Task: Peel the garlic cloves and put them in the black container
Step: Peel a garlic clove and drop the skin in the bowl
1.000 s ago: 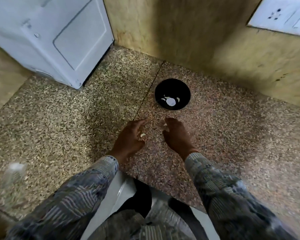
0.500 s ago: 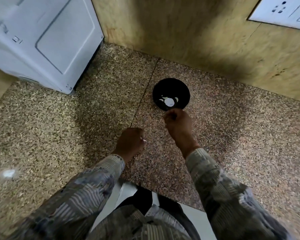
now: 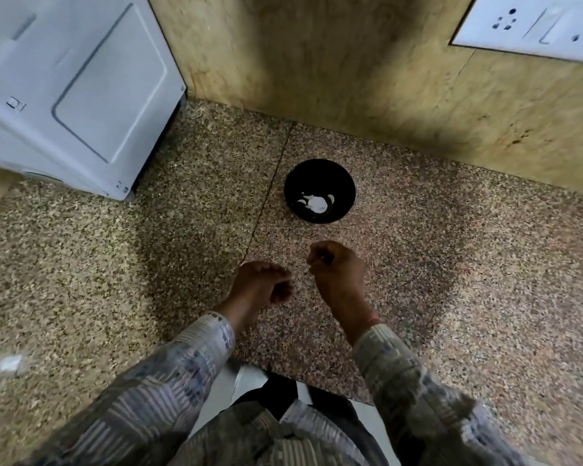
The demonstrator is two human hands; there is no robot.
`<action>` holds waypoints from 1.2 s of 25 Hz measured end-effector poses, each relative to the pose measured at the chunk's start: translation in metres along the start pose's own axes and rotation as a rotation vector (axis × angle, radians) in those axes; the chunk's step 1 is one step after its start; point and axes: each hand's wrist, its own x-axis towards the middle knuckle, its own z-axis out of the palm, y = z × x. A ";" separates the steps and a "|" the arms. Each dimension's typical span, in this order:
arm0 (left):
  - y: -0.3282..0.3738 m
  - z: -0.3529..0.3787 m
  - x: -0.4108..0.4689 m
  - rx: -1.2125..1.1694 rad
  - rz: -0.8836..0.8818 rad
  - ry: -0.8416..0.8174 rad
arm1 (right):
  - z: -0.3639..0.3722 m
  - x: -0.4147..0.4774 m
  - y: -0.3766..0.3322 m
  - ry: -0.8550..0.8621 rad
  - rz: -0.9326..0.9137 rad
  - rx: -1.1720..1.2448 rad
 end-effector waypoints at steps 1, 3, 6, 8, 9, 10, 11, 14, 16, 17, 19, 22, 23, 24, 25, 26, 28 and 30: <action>0.000 0.003 0.000 -0.028 -0.001 0.012 | 0.003 -0.003 0.008 -0.053 0.026 0.039; -0.002 0.008 -0.001 -0.038 -0.002 0.016 | 0.006 -0.006 0.019 -0.181 0.095 0.105; -0.008 0.012 0.002 0.045 0.029 0.004 | 0.005 -0.008 0.027 -0.249 0.097 0.041; -0.015 0.015 0.005 0.343 0.168 0.019 | 0.003 -0.005 0.035 -0.261 0.029 -0.100; -0.017 0.016 0.006 0.637 0.318 0.031 | 0.002 -0.003 0.039 -0.274 -0.028 -0.203; -0.019 0.019 0.007 0.915 0.476 0.034 | 0.000 -0.002 0.041 -0.281 -0.078 -0.309; -0.020 0.021 0.008 1.107 0.604 0.029 | -0.001 -0.001 0.043 -0.279 -0.112 -0.382; -0.021 0.022 0.012 1.290 0.733 -0.018 | -0.004 0.004 0.043 -0.305 -0.105 -0.429; -0.020 0.021 0.014 1.289 0.733 -0.039 | -0.004 0.010 0.042 -0.300 -0.075 -0.431; -0.020 0.021 0.015 1.300 0.721 -0.044 | -0.003 0.014 0.042 -0.262 -0.052 -0.407; -0.017 0.022 0.015 1.308 0.695 -0.045 | -0.004 0.019 0.040 -0.218 0.004 -0.356; -0.018 0.024 0.015 1.332 0.670 -0.043 | 0.000 0.017 0.040 -0.245 0.021 -0.425; -0.018 0.024 0.015 1.331 0.666 -0.038 | 0.001 0.017 0.039 -0.227 0.038 -0.399; -0.019 0.024 0.016 1.324 0.666 -0.031 | 0.001 0.018 0.040 -0.201 0.054 -0.372; -0.018 0.025 0.016 1.317 0.661 -0.023 | 0.000 0.019 0.041 -0.194 0.053 -0.361; -0.018 0.025 0.017 1.311 0.658 -0.018 | -0.001 0.019 0.041 -0.219 0.033 -0.376; -0.019 0.024 0.019 1.304 0.651 -0.018 | -0.004 0.019 0.038 -0.275 -0.005 -0.396; -0.020 0.027 0.018 1.287 0.642 -0.002 | -0.003 0.017 0.035 -0.220 0.009 -0.361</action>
